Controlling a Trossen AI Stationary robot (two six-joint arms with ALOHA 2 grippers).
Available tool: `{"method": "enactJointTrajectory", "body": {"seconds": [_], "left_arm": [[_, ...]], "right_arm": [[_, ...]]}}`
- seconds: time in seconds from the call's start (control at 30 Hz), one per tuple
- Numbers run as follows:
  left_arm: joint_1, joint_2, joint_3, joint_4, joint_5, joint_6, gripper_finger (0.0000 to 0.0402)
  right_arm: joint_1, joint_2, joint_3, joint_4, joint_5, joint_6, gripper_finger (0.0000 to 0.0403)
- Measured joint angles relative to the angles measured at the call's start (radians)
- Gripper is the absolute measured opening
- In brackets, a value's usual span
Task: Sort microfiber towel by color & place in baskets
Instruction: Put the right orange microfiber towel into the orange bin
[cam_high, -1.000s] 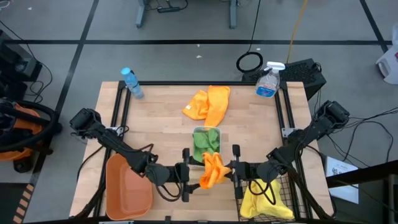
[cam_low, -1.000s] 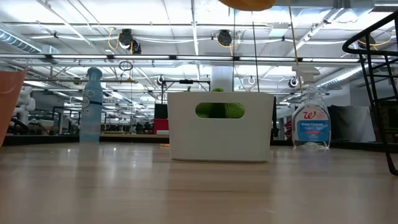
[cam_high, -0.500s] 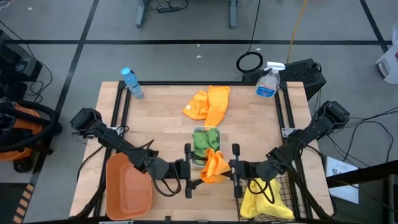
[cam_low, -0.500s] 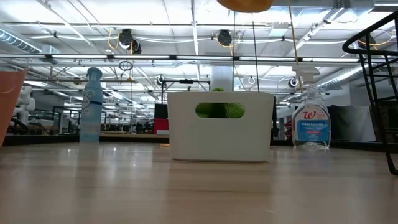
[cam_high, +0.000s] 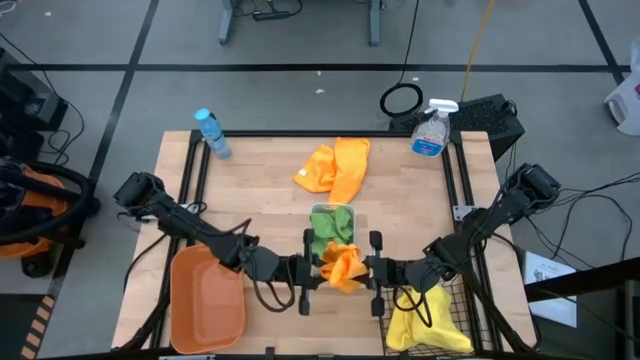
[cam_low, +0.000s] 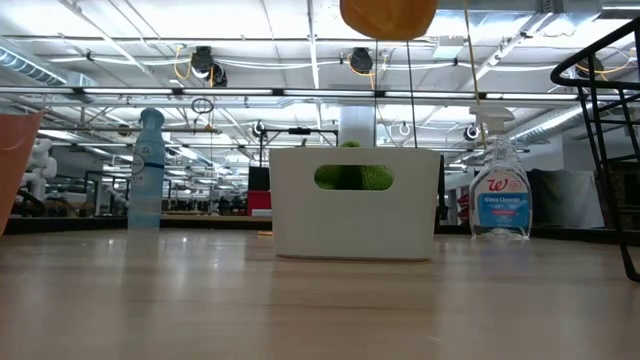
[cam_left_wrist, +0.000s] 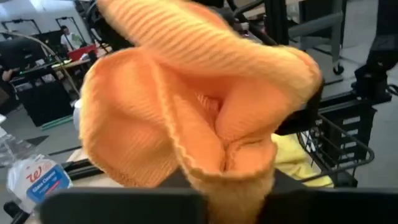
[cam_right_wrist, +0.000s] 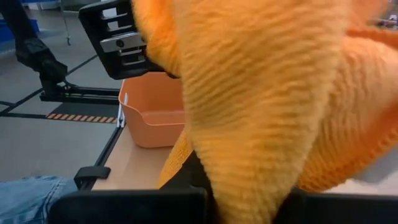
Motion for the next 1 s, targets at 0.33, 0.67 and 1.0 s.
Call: {"method": "enactJointTrajectory", "body": {"seconds": [0.33,0.67,1.0], "left_arm": [[-0.005,-0.029,0.000,-0.097,0.000,0.005,0.0010],[-0.062,-0.202,0.000,-0.432,-0.011,-0.091,0.0010],[-0.234,-0.467,0.000,-0.855,-0.046,-0.353,0.0009]], "right_arm": [[0.019,0.001,0.000,0.001,-0.002,0.056,0.0109],[0.051,0.001,0.000,0.012,0.001,0.052,0.0251],[0.074,0.001,0.000,-0.004,0.004,0.052,0.0276]]}}
